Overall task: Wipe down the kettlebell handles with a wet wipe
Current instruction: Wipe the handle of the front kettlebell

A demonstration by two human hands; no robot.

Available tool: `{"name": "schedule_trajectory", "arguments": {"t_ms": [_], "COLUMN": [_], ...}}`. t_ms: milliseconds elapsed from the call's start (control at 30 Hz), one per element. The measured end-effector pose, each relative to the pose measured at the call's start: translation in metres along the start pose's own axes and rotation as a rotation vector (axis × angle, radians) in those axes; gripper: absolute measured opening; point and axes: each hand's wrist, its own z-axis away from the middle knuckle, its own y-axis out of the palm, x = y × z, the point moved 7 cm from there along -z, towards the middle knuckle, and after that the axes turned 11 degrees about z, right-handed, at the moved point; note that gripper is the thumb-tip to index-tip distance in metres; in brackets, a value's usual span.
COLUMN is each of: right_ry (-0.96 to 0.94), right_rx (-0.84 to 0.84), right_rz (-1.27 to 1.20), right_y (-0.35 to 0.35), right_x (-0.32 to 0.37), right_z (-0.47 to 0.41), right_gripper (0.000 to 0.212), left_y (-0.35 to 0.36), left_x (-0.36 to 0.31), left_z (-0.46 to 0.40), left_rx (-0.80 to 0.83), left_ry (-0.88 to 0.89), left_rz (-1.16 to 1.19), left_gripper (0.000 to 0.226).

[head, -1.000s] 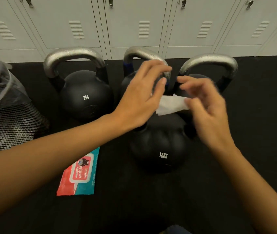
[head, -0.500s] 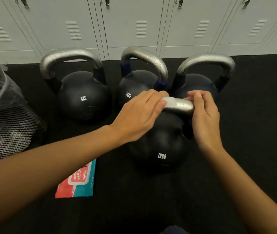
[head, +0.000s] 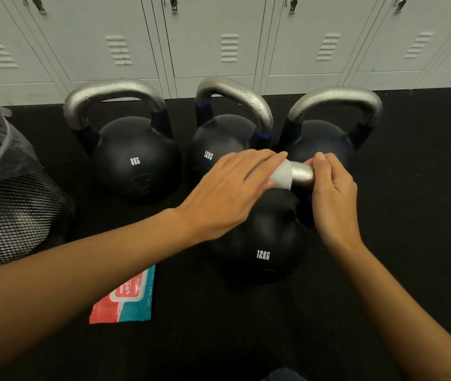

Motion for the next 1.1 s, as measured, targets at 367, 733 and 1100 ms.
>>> {"name": "schedule_trajectory", "arguments": {"t_ms": [367, 733, 1100], "right_ry": [-0.026, -0.027, -0.057], "right_rx": [0.002, 0.018, 0.085], "right_rz": [0.005, 0.014, 0.017], "right_y": [0.001, 0.000, 0.000], "right_x": [0.000, -0.003, -0.003], "right_z": [0.001, 0.000, -0.001], "right_gripper": [0.033, 0.037, 0.040], "left_y": [-0.002, -0.002, -0.009], "left_x": [-0.007, 0.023, 0.037], "left_z": [-0.009, 0.045, 0.011], "left_rx": [-0.017, 0.013, 0.024], "left_ry": [0.045, -0.048, -0.438], "left_rz": [0.057, 0.130, 0.657], "left_gripper": [0.044, 0.058, 0.038]}}
